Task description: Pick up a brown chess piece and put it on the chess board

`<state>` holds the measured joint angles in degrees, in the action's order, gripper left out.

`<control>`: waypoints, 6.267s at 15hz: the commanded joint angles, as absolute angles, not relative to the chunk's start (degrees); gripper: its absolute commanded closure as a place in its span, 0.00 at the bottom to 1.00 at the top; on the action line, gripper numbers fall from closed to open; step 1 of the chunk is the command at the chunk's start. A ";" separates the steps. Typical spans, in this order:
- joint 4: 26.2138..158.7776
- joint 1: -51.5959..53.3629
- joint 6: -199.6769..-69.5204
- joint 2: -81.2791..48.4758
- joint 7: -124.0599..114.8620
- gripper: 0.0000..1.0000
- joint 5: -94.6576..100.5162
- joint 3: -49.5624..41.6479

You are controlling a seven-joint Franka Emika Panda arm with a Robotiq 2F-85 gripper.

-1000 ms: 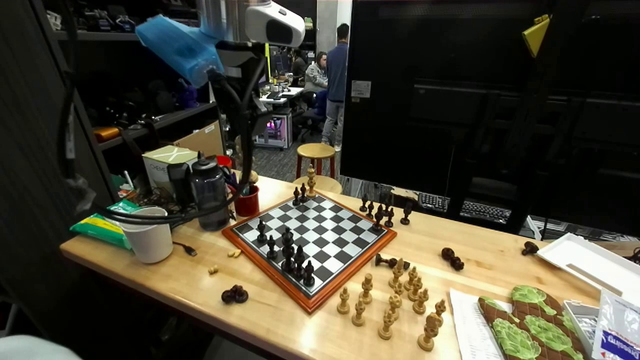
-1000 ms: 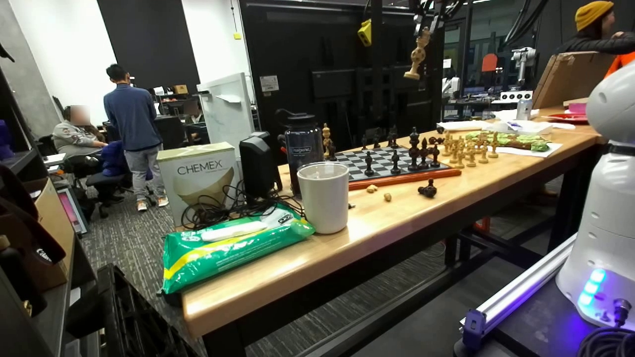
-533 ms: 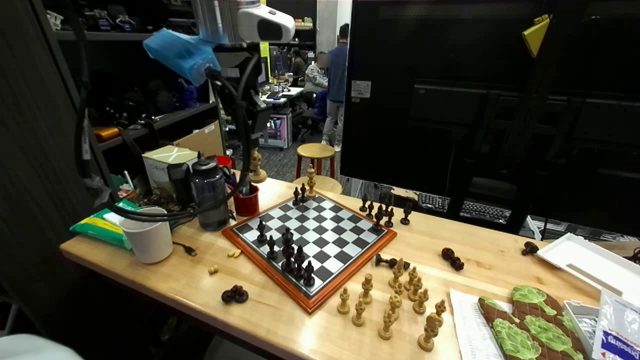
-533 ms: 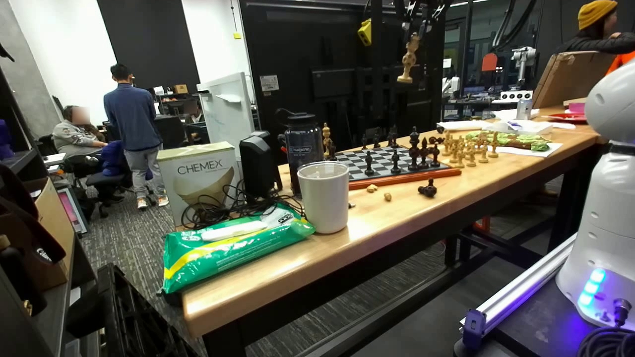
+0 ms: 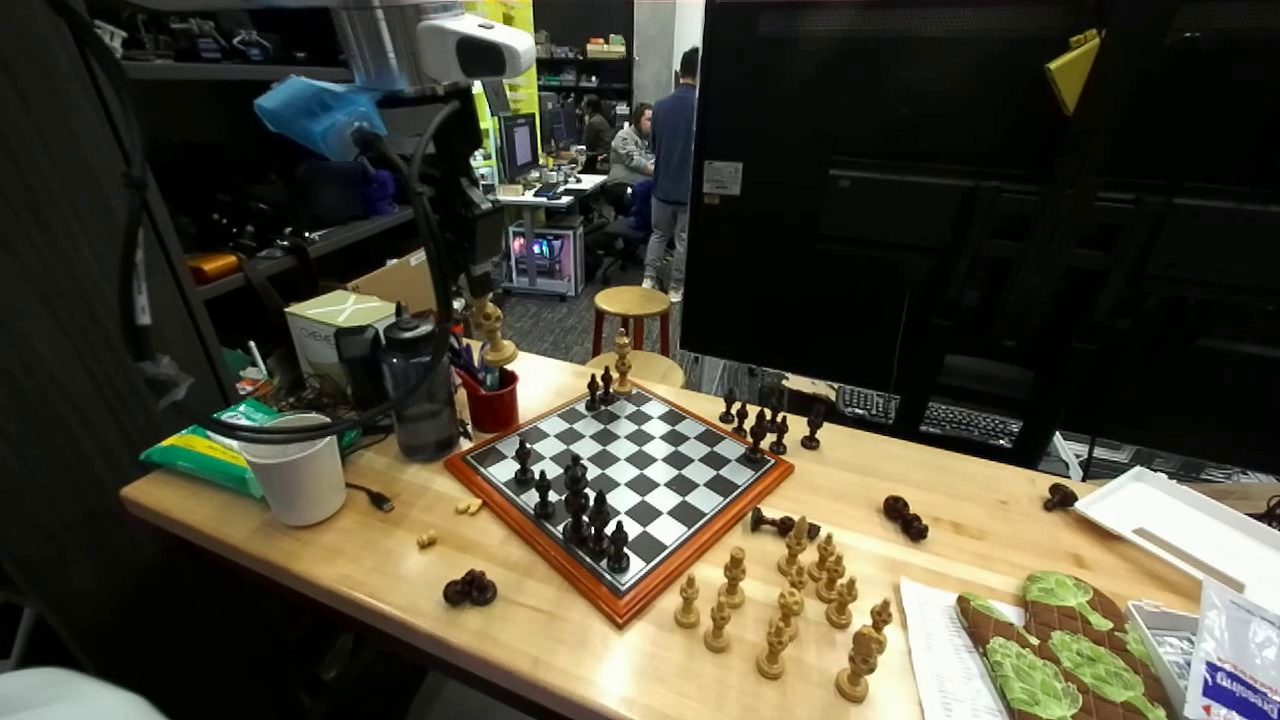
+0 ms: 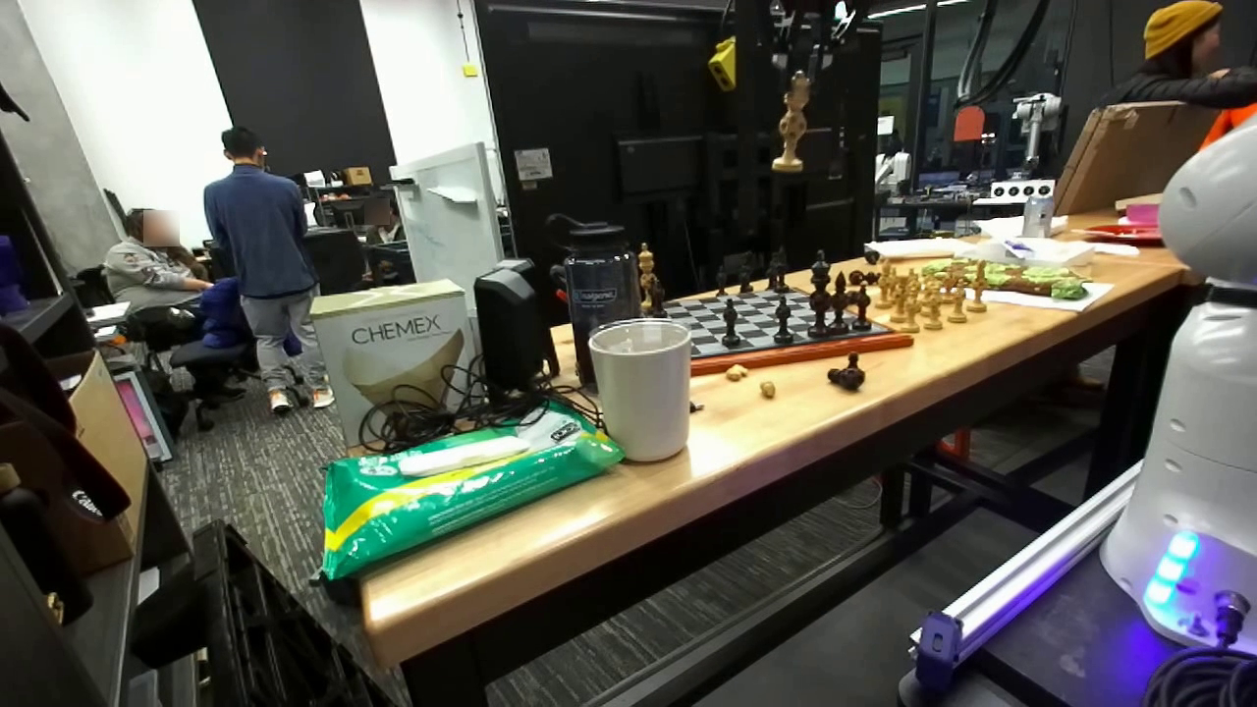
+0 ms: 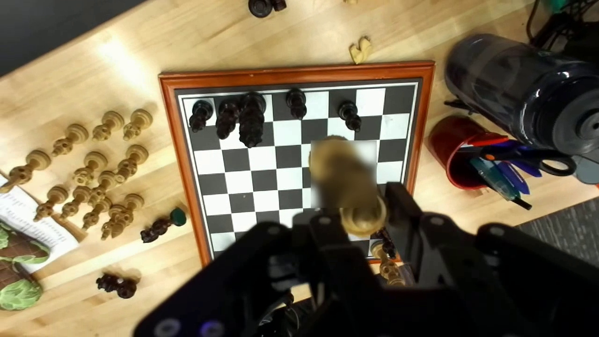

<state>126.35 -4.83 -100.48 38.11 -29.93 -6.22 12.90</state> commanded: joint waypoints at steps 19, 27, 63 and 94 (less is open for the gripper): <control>116.04 -1.03 -93.73 24.14 -31.01 0.92 -3.82 12.90; 116.88 0.32 -95.23 22.70 -29.93 0.92 -5.87 11.54; 123.71 0.77 -105.13 18.63 -27.34 0.92 -8.81 9.57; 129.20 1.08 -112.54 15.02 -29.49 0.92 -6.96 9.22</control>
<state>127.82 0.17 -110.74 14.29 -28.68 -6.95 9.83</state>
